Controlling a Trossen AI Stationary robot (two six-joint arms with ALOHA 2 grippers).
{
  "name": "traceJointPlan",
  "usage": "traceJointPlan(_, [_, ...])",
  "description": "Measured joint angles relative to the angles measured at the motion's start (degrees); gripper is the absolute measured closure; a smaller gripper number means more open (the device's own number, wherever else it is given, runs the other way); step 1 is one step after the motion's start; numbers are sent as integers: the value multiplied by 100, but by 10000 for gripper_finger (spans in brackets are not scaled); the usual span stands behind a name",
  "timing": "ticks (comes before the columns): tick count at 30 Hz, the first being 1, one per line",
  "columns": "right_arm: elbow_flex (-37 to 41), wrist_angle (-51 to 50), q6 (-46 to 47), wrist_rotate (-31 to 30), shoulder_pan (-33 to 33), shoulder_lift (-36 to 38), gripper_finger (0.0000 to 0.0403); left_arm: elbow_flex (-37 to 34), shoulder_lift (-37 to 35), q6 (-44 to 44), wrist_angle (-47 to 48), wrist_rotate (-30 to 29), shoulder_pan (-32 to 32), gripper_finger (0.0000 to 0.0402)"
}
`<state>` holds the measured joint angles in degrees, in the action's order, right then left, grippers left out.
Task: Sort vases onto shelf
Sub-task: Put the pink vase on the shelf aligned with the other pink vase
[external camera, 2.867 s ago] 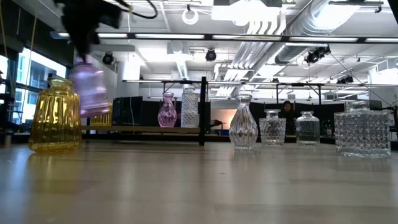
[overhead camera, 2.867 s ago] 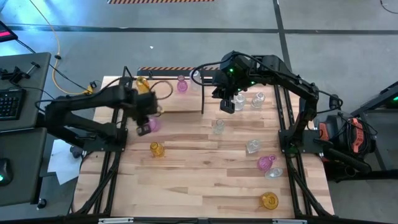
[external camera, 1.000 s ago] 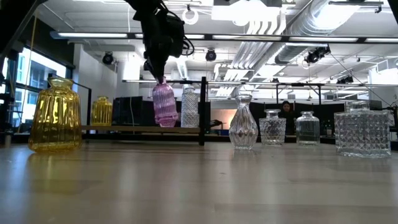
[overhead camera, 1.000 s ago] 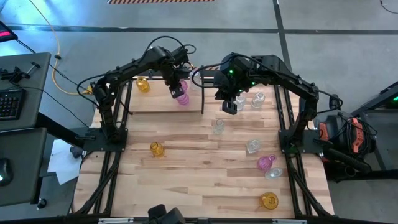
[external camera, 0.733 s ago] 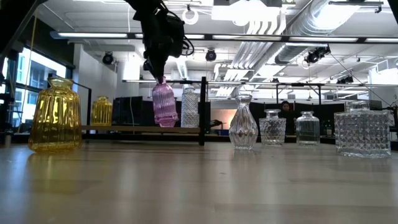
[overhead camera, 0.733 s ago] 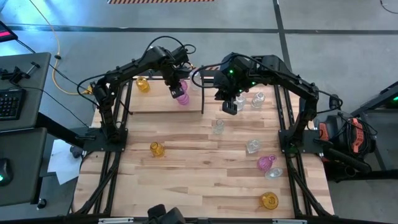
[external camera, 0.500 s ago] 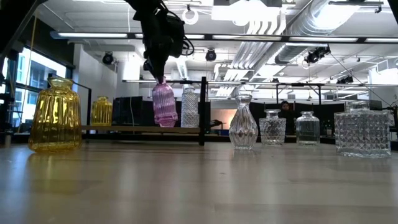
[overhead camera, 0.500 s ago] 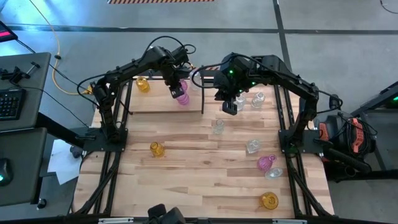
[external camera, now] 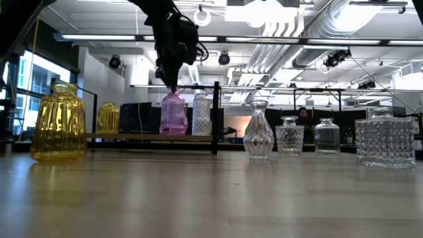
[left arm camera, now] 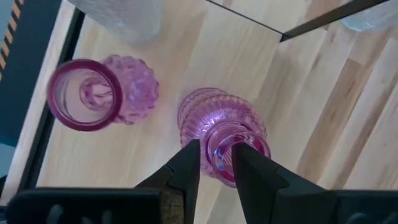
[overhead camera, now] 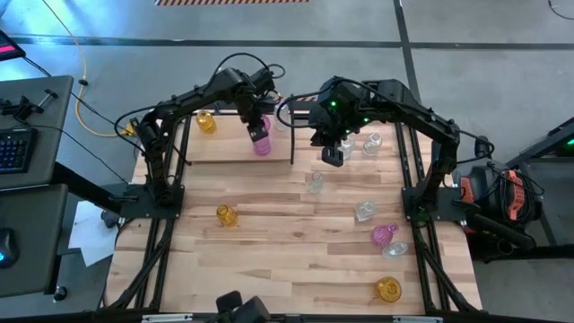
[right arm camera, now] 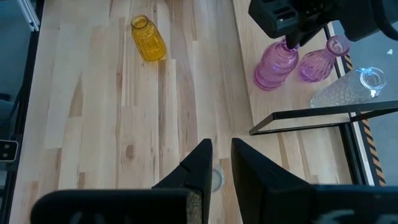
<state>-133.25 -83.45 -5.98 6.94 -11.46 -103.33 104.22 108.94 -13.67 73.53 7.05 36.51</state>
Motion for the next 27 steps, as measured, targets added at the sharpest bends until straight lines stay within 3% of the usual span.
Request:
traceJointPlan(10, [0,-1,0,0,0,2,361,0,-8,-59,-31,-377,22,316])
traceJointPlan(27, [0,-3,15,17,0,2,361,0,-8,-159,-348,-510,15,315])
